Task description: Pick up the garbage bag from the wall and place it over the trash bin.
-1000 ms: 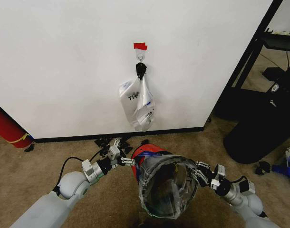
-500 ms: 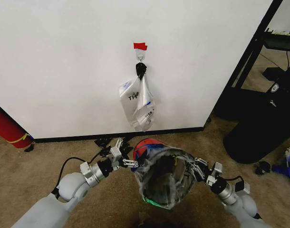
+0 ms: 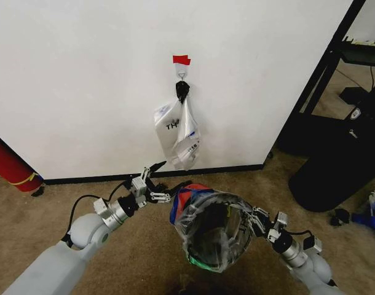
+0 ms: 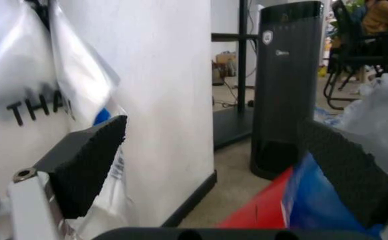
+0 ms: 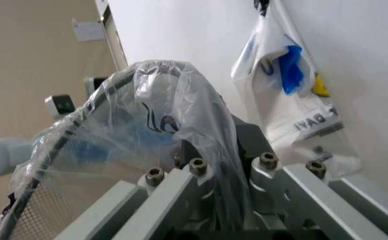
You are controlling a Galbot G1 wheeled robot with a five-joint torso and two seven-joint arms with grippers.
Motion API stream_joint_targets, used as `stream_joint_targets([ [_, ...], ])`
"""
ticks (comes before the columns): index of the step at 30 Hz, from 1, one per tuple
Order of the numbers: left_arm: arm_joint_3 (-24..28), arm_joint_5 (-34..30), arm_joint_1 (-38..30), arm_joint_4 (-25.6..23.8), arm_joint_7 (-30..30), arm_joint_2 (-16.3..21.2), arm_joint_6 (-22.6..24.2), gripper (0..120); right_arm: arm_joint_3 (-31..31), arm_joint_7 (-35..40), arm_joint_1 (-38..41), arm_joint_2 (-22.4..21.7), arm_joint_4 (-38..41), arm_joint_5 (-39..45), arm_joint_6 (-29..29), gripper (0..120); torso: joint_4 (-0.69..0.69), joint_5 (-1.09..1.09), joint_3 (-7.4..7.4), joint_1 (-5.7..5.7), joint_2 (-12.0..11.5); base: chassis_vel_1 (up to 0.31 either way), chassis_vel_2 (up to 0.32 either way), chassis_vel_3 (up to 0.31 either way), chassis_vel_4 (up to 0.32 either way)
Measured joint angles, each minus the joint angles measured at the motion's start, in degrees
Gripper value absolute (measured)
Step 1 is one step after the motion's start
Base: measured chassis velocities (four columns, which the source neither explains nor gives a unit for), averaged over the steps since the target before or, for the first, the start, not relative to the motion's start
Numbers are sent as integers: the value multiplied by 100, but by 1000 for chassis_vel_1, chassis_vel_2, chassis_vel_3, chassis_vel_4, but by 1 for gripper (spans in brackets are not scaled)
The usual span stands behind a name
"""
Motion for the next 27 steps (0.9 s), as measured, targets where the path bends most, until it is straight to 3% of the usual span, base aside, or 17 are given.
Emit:
stream_joint_targets([
  [6,18,5,-5,198,414,-43,-49,100,24,-6,8,-13,-2,61,-11,1,1,0,0,0,0,0,0,0,0],
  [19,124,298,-193,506,397,-134,-90,100,11,-79,-22,-7,213,82,-75,1,0,0,0,0,0,0,0,0,0],
  [27,117,398,-273,565,787,-126,-141,100,11,-177,-50,3,317,56,-108,1,1,1,0,0,0,0,0,0,0],
])
